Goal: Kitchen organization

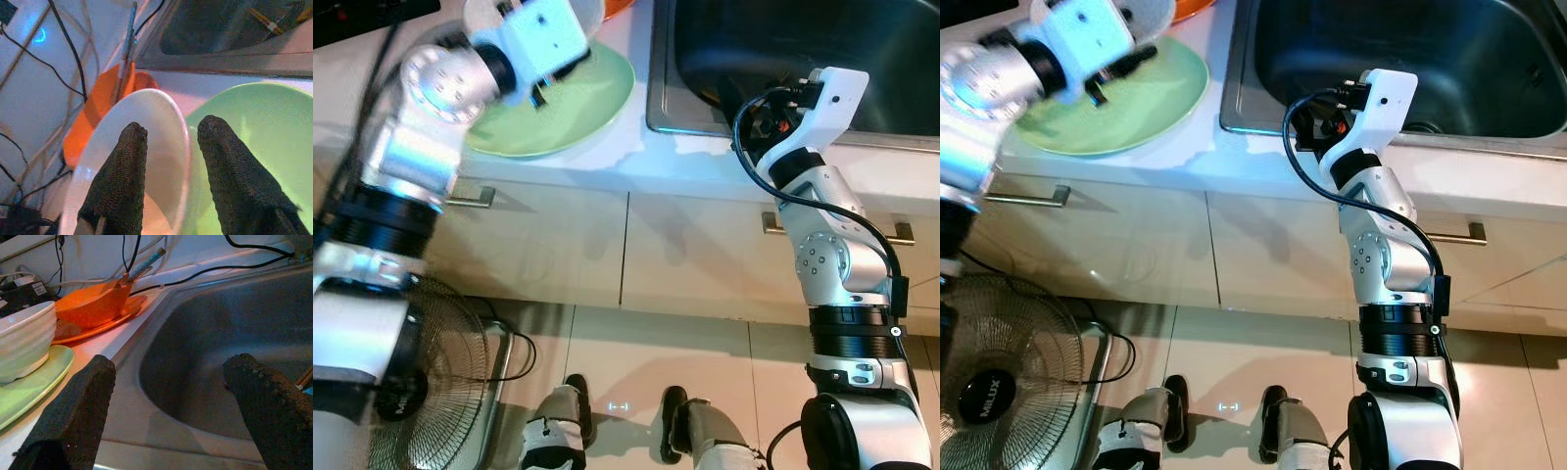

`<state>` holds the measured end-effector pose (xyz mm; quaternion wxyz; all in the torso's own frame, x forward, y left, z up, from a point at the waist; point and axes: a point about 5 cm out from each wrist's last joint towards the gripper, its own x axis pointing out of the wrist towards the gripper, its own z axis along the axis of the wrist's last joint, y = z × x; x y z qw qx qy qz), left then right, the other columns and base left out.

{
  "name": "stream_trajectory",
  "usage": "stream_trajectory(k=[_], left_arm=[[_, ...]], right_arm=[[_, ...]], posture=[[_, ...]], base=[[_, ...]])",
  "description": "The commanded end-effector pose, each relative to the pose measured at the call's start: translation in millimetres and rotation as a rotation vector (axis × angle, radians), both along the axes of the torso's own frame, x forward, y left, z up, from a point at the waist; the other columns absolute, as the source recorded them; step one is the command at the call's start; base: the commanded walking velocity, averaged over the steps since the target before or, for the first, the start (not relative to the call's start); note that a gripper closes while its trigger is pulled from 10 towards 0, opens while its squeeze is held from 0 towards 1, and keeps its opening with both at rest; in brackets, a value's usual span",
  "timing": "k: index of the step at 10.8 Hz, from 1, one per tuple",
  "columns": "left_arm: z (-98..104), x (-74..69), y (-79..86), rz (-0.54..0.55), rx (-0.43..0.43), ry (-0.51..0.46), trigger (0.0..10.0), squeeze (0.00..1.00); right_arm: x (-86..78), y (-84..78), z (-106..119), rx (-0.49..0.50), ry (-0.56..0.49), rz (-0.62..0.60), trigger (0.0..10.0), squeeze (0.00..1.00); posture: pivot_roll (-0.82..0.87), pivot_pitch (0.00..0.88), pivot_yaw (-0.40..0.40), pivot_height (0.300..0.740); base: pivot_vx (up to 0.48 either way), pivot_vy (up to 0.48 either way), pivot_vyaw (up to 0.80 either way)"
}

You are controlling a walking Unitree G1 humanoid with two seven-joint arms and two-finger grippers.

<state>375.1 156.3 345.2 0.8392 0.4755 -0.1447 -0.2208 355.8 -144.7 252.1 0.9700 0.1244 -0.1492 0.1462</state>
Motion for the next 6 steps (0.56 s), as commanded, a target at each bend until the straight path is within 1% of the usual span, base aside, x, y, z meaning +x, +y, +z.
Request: stream_trajectory(k=[1,3,4,6], left_arm=[[3.9,-0.4,5.2,0.004,0.029,0.001,10.0,0.0],[-1.6,2.2,14.1,0.04,0.082,0.029,10.0,0.0],[-6.4,2.6,14.0,0.035,0.095,0.057,10.0,0.0],[-11.3,3.9,14.3,0.044,0.119,0.072,10.0,0.0]], right_arm=[[-1.5,0.5,5.1,-0.002,-0.013,0.007,10.0,0.0],[-1.3,1.3,4.6,0.0,-0.011,0.009,10.0,0.0],[-1.1,1.4,4.6,0.001,-0.011,0.009,10.0,0.0],[-1.1,1.2,4.7,0.001,-0.012,0.008,10.0,0.0]], posture=[[0.18,0.266,0.0,0.74],[0.19,0.269,0.0,0.74],[0.19,0.27,0.0,0.74],[0.18,0.272,0.001,0.74]], base=[[0.0,0.0,0.0],[0.0,0.0,0.0],[0.0,0.0,0.0],[0.0,0.0,0.0]])
